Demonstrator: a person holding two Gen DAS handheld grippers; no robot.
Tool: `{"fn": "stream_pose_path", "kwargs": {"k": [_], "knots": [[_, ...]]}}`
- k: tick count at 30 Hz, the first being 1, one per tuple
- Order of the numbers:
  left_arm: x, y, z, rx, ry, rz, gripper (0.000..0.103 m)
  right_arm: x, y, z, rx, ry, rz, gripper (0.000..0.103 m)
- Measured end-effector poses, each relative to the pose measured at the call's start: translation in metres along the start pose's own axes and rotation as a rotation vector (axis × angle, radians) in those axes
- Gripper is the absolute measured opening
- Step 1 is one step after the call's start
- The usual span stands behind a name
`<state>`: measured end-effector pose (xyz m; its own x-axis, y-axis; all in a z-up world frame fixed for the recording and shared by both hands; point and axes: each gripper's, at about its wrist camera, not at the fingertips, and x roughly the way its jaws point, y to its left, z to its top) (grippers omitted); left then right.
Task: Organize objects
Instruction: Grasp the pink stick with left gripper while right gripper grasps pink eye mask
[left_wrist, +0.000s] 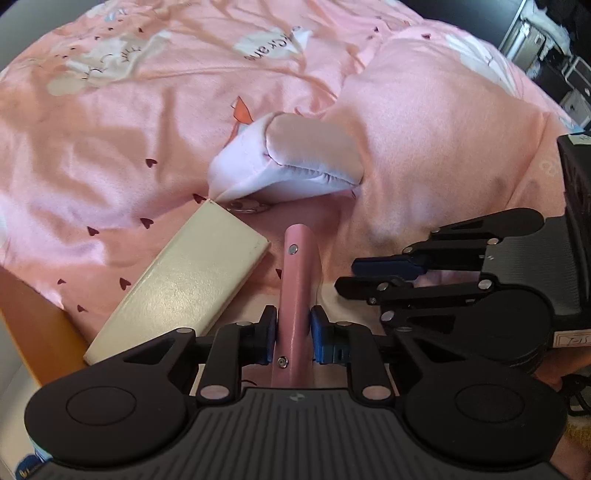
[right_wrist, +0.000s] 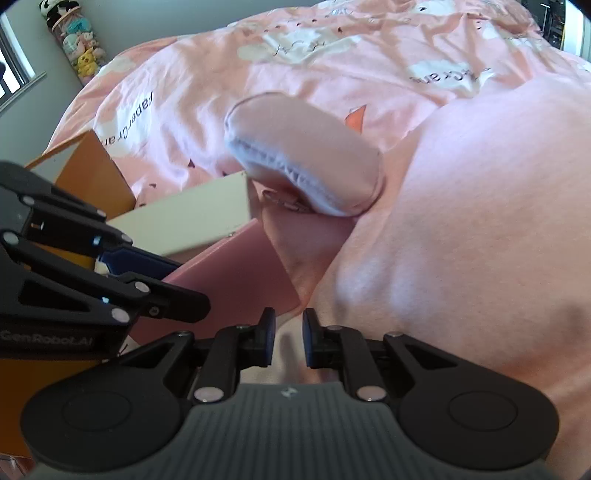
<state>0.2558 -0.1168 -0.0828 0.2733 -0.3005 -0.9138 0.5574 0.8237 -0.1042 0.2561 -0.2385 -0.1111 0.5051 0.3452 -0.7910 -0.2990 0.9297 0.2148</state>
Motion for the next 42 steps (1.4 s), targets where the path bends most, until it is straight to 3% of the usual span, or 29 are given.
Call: {"fn": "stream_pose_path", "kwargs": {"k": [3, 7, 13, 16, 18, 19, 23, 31, 35, 40, 42], "knots": [[-0.02, 0.006, -0.009, -0.072, -0.06, -0.004, 0.02, -0.018, 0.003, 0.004, -0.034, -0.06, -0.045, 0.023], [-0.049, 0.014, -0.018, -0.171, -0.149, -0.003, 0.02, -0.034, 0.008, 0.017, -0.103, -0.132, -0.108, 0.048], [-0.068, 0.028, -0.03, -0.381, -0.235, 0.021, 0.02, -0.025, 0.019, 0.049, -0.274, -0.173, -0.173, 0.072], [-0.071, 0.029, -0.037, -0.431, -0.258, 0.016, 0.02, -0.012, 0.026, 0.061, -0.339, -0.172, -0.19, 0.072], [-0.072, 0.023, -0.042, -0.423, -0.262, 0.028, 0.02, -0.005, 0.029, 0.067, -0.35, -0.149, -0.227, 0.062], [-0.073, 0.021, -0.044, -0.422, -0.264, 0.029, 0.02, -0.005, 0.03, 0.067, -0.336, -0.14, -0.236, 0.054], [-0.076, 0.014, -0.056, -0.44, -0.269, 0.018, 0.02, -0.022, 0.032, 0.059, -0.261, -0.129, -0.24, 0.043], [-0.079, -0.002, -0.07, -0.425, -0.249, 0.021, 0.02, -0.084, 0.051, 0.008, -0.066, -0.158, -0.232, 0.036], [-0.076, -0.011, -0.072, -0.406, -0.227, 0.0, 0.02, -0.094, 0.043, -0.026, 0.069, -0.075, -0.169, 0.036], [-0.06, -0.021, -0.073, -0.385, -0.167, -0.01, 0.02, -0.076, 0.036, -0.058, 0.113, 0.094, -0.131, 0.036], [-0.054, -0.023, -0.074, -0.381, -0.147, -0.005, 0.02, -0.072, 0.034, -0.063, 0.114, 0.122, -0.132, 0.036]]}}
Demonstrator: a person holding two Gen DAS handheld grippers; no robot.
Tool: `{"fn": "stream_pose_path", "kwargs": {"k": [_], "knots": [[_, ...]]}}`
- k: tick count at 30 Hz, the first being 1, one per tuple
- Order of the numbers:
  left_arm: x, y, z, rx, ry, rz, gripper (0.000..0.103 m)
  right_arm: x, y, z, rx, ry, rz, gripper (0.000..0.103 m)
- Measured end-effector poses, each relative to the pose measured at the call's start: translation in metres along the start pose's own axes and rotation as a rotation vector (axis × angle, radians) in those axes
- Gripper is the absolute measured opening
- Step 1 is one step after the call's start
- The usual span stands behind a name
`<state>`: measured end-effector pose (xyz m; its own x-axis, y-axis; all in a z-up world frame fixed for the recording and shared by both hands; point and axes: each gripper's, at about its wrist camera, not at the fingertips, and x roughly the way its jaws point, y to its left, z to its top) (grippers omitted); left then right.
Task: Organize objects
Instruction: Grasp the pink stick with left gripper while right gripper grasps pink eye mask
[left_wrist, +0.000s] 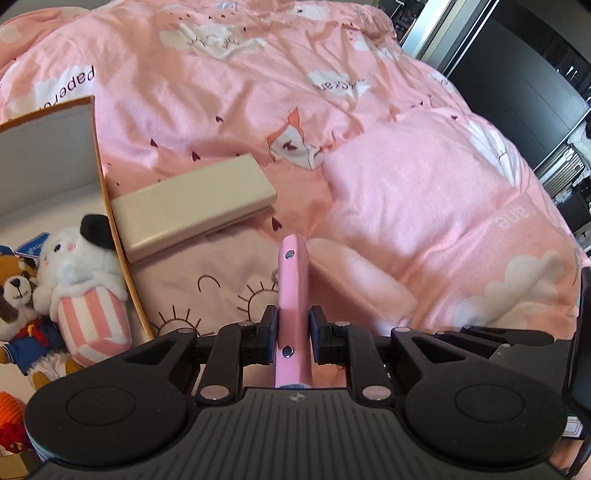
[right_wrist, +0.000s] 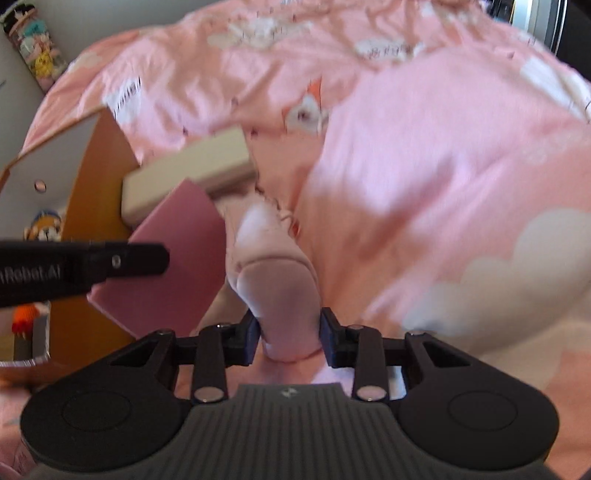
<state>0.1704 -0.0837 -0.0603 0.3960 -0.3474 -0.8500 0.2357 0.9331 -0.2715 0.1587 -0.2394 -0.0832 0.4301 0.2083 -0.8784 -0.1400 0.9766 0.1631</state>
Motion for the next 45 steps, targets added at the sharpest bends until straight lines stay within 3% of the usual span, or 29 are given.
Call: {"fn": "stream_pose_path", "kwargs": {"k": [4, 6, 8, 13, 17, 21, 23, 27, 30, 34, 38, 41, 45], "knots": [[0.008, 0.004, -0.002, -0.025, 0.022, -0.016, 0.02, -0.005, 0.002, 0.005, -0.057, 0.003, 0.006, 0.041], [0.009, 0.005, 0.0, -0.035, 0.023, -0.018, 0.02, -0.013, 0.005, 0.01, -0.117, -0.017, -0.004, 0.049], [0.01, 0.006, 0.001, -0.044, 0.026, -0.02, 0.02, -0.021, 0.008, 0.016, -0.176, -0.048, -0.019, 0.065], [0.011, 0.01, 0.006, -0.082, 0.033, -0.028, 0.02, -0.032, 0.011, 0.038, -0.321, -0.088, -0.032, 0.067], [0.011, 0.012, 0.009, -0.093, 0.042, -0.031, 0.02, -0.017, 0.013, 0.061, -0.423, -0.029, 0.003, 0.067], [0.011, 0.012, 0.009, -0.096, 0.042, -0.031, 0.02, 0.011, 0.006, 0.086, -0.397, 0.108, 0.073, 0.062], [0.01, 0.012, 0.01, -0.093, 0.042, -0.031, 0.02, 0.019, -0.001, 0.094, -0.344, 0.154, 0.089, 0.039], [0.004, 0.014, 0.011, -0.09, 0.024, -0.038, 0.02, 0.009, -0.011, 0.095, -0.282, 0.167, 0.145, 0.034], [-0.014, 0.014, 0.012, -0.084, -0.009, -0.054, 0.02, -0.011, -0.012, 0.087, -0.246, 0.118, 0.154, 0.031], [-0.055, 0.02, 0.014, -0.089, -0.088, -0.079, 0.02, -0.055, -0.006, 0.084, -0.201, -0.028, 0.176, 0.029], [-0.106, 0.034, 0.016, -0.108, -0.191, -0.065, 0.02, -0.092, 0.008, 0.093, -0.149, -0.161, 0.253, 0.028], [-0.141, 0.052, 0.013, -0.14, -0.263, -0.026, 0.02, -0.106, 0.03, 0.099, -0.124, -0.227, 0.339, 0.028], [-0.171, 0.081, 0.006, -0.189, -0.312, 0.099, 0.02, -0.103, 0.076, 0.103, -0.116, -0.246, 0.465, 0.028]]}}
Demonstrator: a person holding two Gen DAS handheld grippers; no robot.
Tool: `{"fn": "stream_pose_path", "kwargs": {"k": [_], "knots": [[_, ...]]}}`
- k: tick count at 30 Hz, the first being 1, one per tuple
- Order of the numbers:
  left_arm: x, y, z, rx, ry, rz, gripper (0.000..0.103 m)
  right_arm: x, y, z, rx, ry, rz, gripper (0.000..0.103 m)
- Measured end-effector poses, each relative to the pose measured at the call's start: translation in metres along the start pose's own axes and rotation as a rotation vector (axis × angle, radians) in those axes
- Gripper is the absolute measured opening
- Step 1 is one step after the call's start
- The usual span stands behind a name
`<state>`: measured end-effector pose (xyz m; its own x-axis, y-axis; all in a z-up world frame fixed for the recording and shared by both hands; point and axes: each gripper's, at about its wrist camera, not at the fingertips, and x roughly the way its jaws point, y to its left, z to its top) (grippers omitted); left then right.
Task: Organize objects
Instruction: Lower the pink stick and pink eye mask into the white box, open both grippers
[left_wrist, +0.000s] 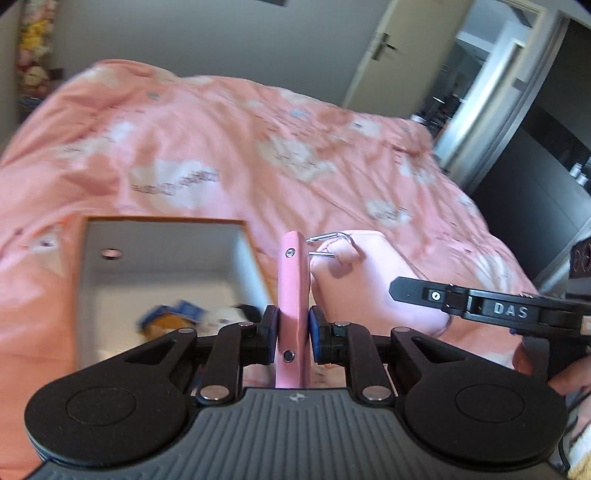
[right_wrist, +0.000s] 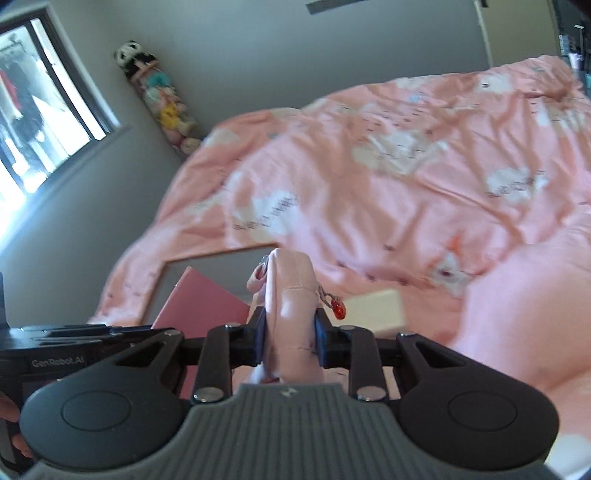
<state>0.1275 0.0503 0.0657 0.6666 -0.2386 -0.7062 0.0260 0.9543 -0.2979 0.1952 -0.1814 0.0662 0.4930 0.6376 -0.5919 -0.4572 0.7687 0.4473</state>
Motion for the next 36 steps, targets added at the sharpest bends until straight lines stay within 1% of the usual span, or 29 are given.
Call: {"fn": "stream_pose_path", "kwargs": {"k": [3, 7, 10, 13, 18, 20, 23, 27, 29, 31, 36], "knots": [[-0.008, 0.023, 0.001, -0.023, -0.02, 0.096, 0.02, 0.031, 0.024, -0.003, 0.047, 0.021, 0.086, 0.028], [-0.005, 0.053, -0.004, -0.048, -0.011, 0.191, 0.02, 0.075, 0.051, -0.012, 0.05, 0.069, 0.107, 0.028], [0.003, 0.066, -0.007, -0.042, -0.001, 0.275, 0.02, 0.104, 0.064, -0.019, 0.056, 0.116, 0.144, 0.028], [0.01, 0.081, -0.012, -0.049, 0.018, 0.327, 0.02, 0.131, 0.076, -0.024, 0.051, 0.14, 0.147, 0.028], [0.023, 0.089, -0.018, -0.04, 0.041, 0.393, 0.019, 0.162, 0.09, -0.03, 0.007, 0.167, 0.12, 0.028], [0.029, 0.092, -0.019, -0.039, 0.05, 0.401, 0.02, 0.171, 0.095, -0.035, -0.018, 0.178, 0.115, 0.028], [0.032, 0.091, -0.02, -0.018, 0.038, 0.419, 0.02, 0.178, 0.096, -0.038, -0.032, 0.19, 0.117, 0.027], [0.038, 0.085, -0.022, 0.034, 0.028, 0.444, 0.02, 0.188, 0.086, -0.039, 0.015, 0.216, 0.136, 0.028], [0.044, 0.083, -0.026, 0.06, 0.057, 0.44, 0.02, 0.189, 0.078, -0.039, 0.057, 0.224, 0.145, 0.028], [0.051, 0.086, -0.03, 0.047, 0.093, 0.421, 0.022, 0.189, 0.073, -0.038, 0.097, 0.23, 0.18, 0.029], [0.056, 0.084, -0.035, 0.072, 0.075, 0.434, 0.023, 0.191, 0.084, -0.042, 0.045, 0.239, 0.157, 0.029]]}}
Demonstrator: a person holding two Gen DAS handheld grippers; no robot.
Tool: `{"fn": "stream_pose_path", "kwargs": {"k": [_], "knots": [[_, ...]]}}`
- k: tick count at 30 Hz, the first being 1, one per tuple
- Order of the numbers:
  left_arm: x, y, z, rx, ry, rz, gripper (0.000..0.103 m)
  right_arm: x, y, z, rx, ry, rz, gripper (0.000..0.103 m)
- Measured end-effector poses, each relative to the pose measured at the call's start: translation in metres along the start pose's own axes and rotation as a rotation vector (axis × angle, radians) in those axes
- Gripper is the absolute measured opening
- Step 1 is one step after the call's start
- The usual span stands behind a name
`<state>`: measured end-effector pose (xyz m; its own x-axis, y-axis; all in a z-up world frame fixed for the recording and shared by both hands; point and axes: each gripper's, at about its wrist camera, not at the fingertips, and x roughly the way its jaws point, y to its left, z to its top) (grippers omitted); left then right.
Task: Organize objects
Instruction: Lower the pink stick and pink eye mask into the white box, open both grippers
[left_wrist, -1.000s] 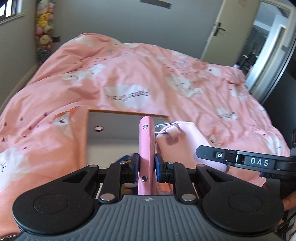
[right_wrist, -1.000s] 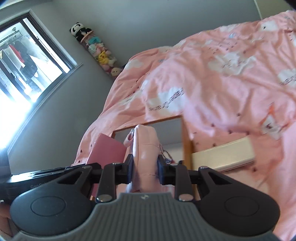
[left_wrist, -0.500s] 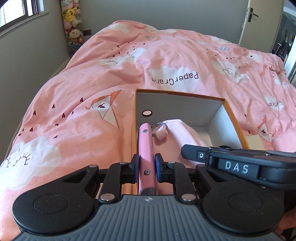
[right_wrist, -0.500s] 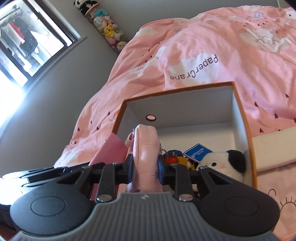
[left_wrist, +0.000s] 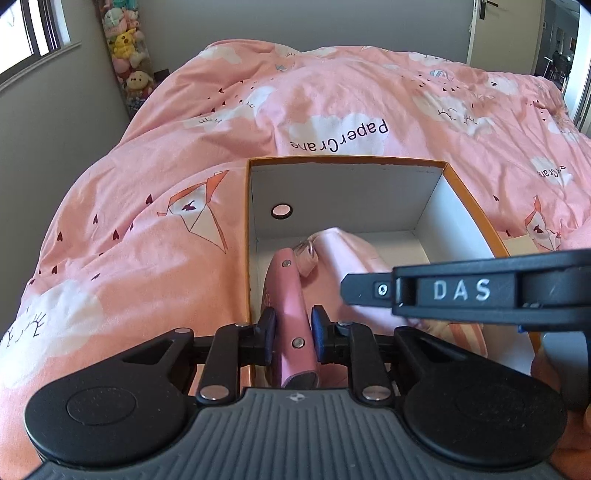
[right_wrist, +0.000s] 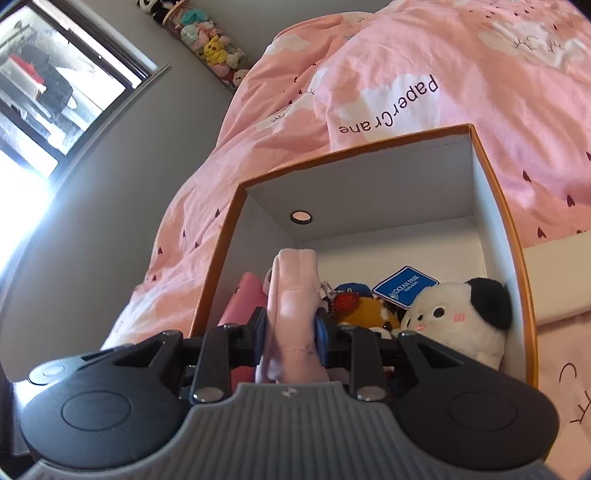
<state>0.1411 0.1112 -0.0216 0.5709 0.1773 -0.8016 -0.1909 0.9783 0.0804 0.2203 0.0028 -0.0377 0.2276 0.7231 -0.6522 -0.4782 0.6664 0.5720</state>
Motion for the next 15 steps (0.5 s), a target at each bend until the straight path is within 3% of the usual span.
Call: {"fn": "stream_pose_path", "kwargs": {"k": [5, 12, 15], "knots": [[-0.001, 0.002, -0.001, 0.023, 0.006, -0.035, 0.026, 0.009, -0.002, -0.003, 0.024, 0.029, 0.027, 0.029], [-0.012, 0.029, 0.0, -0.07, -0.007, -0.152, 0.032, 0.017, 0.001, 0.0, 0.021, 0.039, 0.044, 0.029], [-0.021, 0.035, 0.001, -0.064, -0.014, -0.175, 0.032, 0.023, 0.005, 0.0, -0.002, 0.031, 0.026, 0.028]]}}
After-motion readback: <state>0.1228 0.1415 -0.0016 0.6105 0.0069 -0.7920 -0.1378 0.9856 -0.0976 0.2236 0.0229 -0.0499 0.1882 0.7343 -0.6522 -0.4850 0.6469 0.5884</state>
